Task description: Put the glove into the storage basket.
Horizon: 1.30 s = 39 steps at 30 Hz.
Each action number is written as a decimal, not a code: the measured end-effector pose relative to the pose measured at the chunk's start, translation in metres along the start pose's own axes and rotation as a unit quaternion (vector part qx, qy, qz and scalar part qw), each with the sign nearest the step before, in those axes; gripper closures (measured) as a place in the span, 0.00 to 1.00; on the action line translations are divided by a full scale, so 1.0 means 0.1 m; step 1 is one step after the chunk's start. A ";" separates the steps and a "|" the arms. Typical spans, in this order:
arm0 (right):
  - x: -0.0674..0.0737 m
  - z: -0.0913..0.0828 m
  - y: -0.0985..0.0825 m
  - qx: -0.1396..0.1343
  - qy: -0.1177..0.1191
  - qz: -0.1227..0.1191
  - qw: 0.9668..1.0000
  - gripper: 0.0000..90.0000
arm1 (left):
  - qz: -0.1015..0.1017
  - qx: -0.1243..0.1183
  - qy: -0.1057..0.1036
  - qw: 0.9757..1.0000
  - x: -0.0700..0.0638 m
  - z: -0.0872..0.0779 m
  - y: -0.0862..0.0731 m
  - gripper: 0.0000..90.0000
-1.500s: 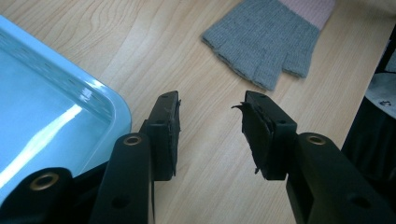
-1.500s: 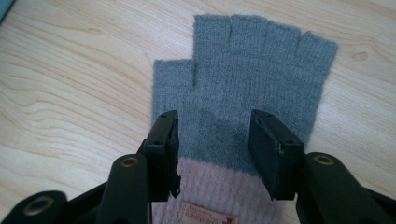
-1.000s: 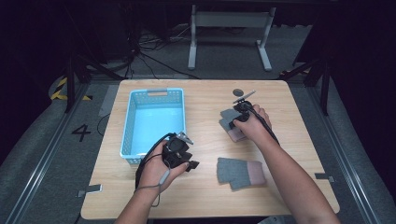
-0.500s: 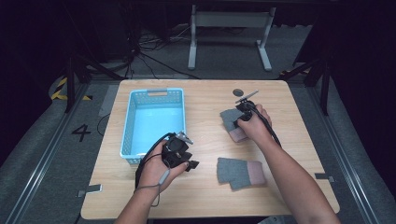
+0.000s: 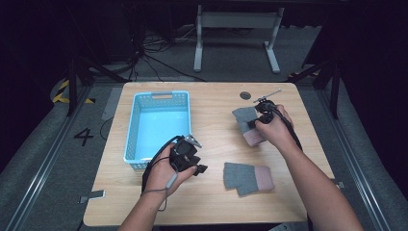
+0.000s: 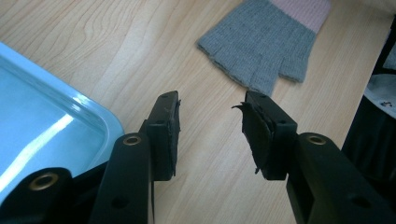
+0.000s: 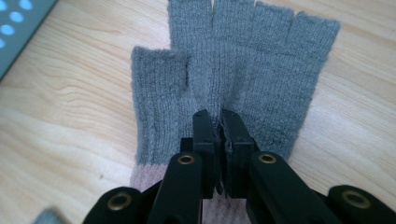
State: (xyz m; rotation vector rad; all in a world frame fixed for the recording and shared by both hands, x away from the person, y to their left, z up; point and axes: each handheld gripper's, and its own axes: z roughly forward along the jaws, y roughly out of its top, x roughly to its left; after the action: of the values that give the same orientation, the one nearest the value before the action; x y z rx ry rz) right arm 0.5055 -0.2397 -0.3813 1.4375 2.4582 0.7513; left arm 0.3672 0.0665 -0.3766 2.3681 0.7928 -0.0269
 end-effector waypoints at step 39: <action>0.46 -0.82 -0.65 0.003 0.086 -0.146 0.986 0.96 | 0.002 0.001 0.003 1.000 -0.05 -0.01 -0.01 0.64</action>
State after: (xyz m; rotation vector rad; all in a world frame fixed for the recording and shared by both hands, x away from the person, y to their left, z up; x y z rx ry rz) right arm 0.3996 -0.2532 -0.3410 1.0163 2.7188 0.8337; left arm 0.3628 0.0651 -0.3756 2.3733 0.7910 -0.0190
